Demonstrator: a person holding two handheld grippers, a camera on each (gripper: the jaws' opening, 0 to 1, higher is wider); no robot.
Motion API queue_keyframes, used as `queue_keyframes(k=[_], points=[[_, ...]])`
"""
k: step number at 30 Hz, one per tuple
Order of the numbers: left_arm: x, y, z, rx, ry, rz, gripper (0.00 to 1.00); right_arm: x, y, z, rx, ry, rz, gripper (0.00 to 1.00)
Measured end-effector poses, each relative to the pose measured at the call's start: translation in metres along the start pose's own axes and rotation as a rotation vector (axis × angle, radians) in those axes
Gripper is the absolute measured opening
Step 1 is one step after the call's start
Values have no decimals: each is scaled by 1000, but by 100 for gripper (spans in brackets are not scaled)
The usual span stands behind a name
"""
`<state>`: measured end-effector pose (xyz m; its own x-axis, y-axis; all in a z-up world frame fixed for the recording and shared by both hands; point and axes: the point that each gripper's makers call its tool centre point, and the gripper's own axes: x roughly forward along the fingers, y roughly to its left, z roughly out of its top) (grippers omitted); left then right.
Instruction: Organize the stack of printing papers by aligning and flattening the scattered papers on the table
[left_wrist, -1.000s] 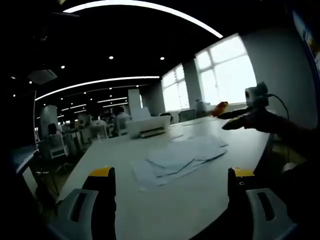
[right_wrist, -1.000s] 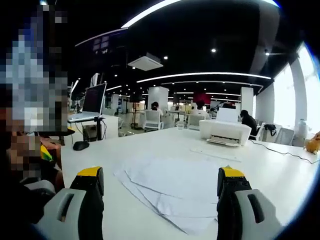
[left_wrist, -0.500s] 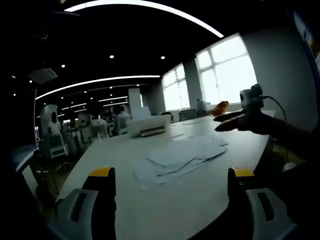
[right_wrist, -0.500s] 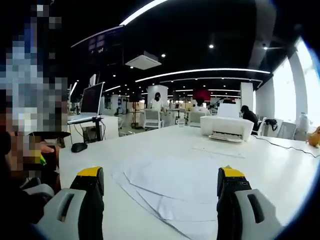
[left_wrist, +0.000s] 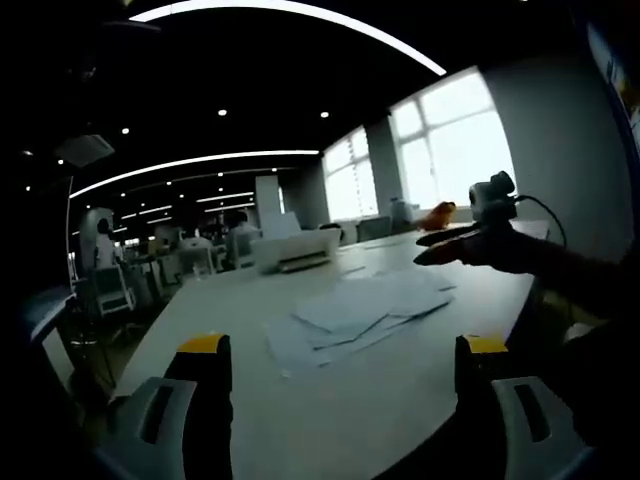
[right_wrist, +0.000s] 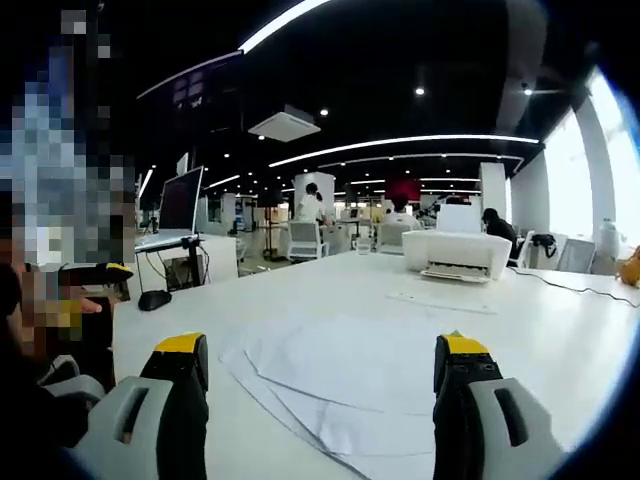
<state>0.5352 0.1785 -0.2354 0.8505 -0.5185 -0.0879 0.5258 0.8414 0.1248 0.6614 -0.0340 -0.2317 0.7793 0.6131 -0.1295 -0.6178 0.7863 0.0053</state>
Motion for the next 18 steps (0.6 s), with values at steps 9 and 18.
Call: queue_keyframes(k=[9,18], points=[[-2,4,2,5,-5,8,95,12,1,7,13,-22,22,89],[-3,3,7,12,-11,6,95,23,6,4,-3,-11,32,89]])
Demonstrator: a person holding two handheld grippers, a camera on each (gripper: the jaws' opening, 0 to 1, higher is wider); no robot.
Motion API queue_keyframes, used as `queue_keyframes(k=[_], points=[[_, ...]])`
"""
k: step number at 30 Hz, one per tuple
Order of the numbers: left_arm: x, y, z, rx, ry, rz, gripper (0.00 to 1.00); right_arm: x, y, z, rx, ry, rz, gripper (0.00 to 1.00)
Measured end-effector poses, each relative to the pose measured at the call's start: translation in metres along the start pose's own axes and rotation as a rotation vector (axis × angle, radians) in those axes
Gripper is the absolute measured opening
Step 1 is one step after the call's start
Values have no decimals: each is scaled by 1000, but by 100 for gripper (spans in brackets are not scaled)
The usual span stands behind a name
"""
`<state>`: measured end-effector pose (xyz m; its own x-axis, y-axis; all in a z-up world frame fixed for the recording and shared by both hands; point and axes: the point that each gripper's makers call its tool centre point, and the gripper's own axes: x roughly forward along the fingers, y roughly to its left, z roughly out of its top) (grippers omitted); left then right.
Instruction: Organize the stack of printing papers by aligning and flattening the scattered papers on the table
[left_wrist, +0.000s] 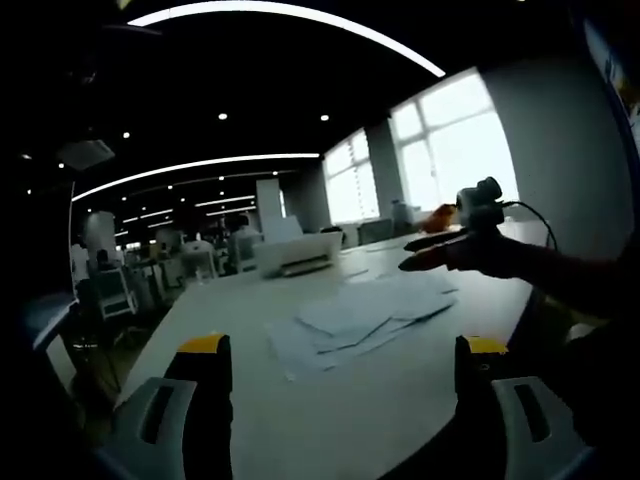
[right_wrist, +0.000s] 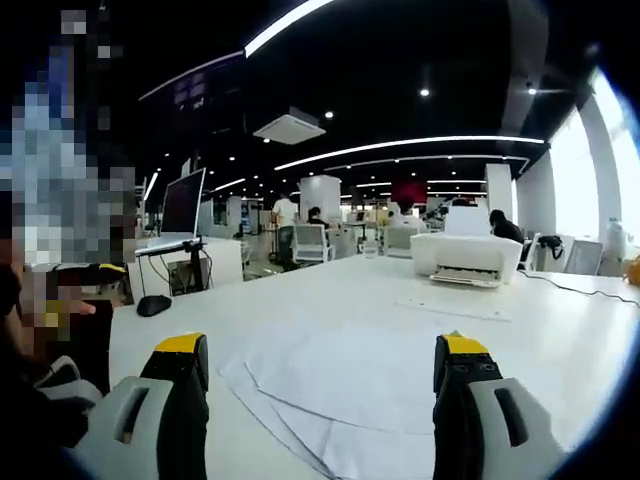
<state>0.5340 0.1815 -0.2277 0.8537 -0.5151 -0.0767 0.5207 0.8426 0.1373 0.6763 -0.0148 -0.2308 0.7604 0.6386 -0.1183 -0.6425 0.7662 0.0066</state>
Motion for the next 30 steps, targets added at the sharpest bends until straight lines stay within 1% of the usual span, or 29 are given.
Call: queue_keyframes(k=[6,17,21,24,30], points=[[-1,0,1,0,-2,2,95,7,-1,-5,-11,19,7,89],[-3,2,4,4,-3,5,95,27,-3,-9,-39,43,7,89],[-3,4,5,4,-6,10,95,31,-1,-13,-44,51,10,89],[-3,6,3,0,-2,14,95,33,1,-15,-41,54,10,89],[-5,9,-2,-2,10,22,95,38,-2,-19,-37,66,4,88]])
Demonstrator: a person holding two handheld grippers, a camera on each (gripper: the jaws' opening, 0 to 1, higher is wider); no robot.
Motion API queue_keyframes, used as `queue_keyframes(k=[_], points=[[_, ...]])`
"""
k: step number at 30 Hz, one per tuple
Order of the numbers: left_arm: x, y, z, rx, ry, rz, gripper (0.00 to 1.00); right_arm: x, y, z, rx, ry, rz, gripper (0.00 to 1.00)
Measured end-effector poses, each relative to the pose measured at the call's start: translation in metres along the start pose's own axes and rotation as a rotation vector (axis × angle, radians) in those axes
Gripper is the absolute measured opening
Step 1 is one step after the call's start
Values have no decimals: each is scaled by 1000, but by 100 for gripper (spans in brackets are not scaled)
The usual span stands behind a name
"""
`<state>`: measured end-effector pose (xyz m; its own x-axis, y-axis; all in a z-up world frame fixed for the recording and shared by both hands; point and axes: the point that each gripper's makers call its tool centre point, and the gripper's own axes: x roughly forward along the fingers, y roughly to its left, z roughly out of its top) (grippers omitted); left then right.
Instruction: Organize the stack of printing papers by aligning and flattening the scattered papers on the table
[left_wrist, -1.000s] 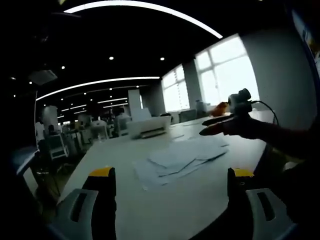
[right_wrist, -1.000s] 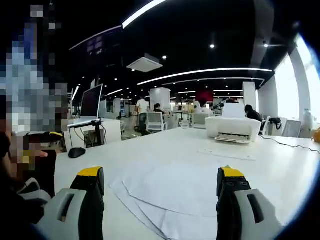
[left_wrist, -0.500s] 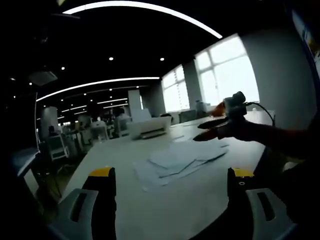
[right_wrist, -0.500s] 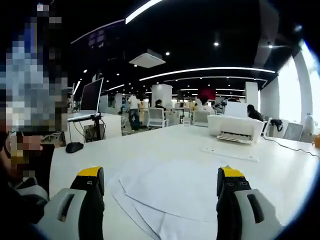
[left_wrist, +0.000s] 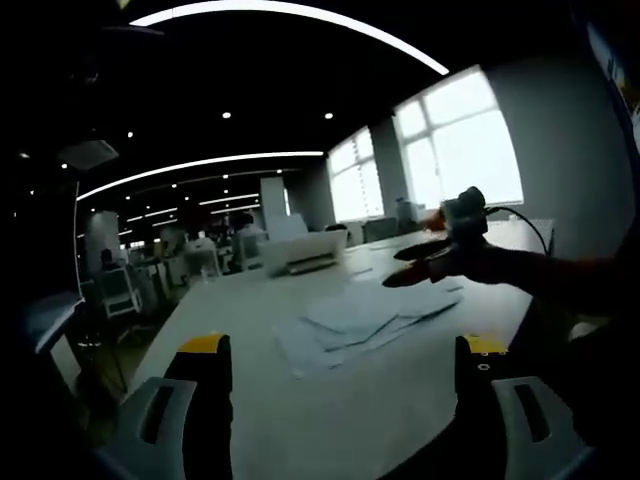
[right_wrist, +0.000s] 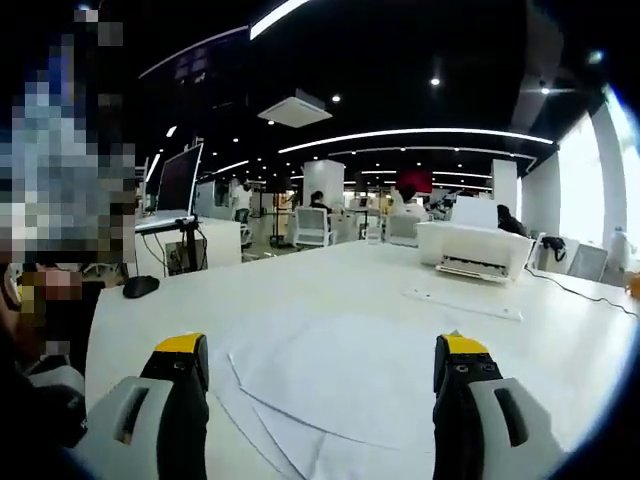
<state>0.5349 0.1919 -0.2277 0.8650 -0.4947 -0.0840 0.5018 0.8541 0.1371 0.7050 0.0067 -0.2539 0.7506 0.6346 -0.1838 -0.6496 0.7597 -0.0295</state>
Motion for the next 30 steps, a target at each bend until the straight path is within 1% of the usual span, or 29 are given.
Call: queue_keyframes(k=[9,18,30], points=[[-1,1,1,5,-3,4,95,9,0,-7,-9,18,-3,88],[-2,2,-2,6,9,5,95,16,2,-16,-9,43,1,89],[-2,1,-4,5,10,0,95,24,7,-17,6,28,24,89]])
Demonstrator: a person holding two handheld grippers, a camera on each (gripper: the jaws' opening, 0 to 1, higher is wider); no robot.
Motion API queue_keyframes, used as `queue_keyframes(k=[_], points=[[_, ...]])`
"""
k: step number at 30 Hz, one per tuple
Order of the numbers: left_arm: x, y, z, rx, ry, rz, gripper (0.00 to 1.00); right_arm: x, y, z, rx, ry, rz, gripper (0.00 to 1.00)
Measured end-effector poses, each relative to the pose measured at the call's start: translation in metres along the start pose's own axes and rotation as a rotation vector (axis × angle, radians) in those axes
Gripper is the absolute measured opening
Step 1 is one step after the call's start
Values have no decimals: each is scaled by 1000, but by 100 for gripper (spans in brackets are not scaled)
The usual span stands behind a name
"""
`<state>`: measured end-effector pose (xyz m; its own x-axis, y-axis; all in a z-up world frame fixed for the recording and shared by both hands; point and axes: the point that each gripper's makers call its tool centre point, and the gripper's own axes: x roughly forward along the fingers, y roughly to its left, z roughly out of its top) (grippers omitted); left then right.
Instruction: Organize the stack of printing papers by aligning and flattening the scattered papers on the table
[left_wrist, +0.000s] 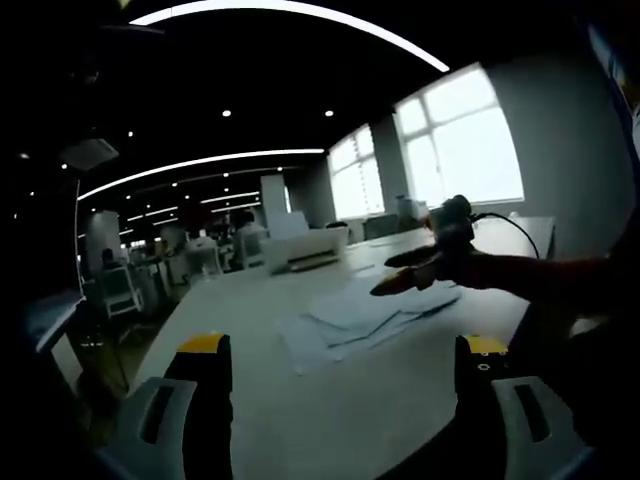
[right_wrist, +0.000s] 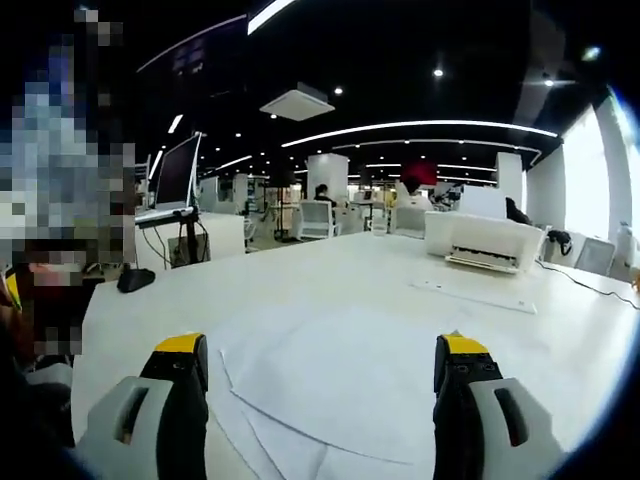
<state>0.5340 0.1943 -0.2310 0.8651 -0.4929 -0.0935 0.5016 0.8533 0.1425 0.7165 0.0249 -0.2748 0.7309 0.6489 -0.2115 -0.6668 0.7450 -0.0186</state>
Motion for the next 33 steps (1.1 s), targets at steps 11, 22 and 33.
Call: queue_keyframes(k=[11,22,33], points=[[-1,3,0,1,-1,6,95,11,-4,1,-1,8,-3,89],[-1,3,-2,-3,1,1,95,20,-9,-7,-4,32,-3,89],[-1,4,-4,-6,3,0,95,24,-5,-27,-8,73,-3,89]])
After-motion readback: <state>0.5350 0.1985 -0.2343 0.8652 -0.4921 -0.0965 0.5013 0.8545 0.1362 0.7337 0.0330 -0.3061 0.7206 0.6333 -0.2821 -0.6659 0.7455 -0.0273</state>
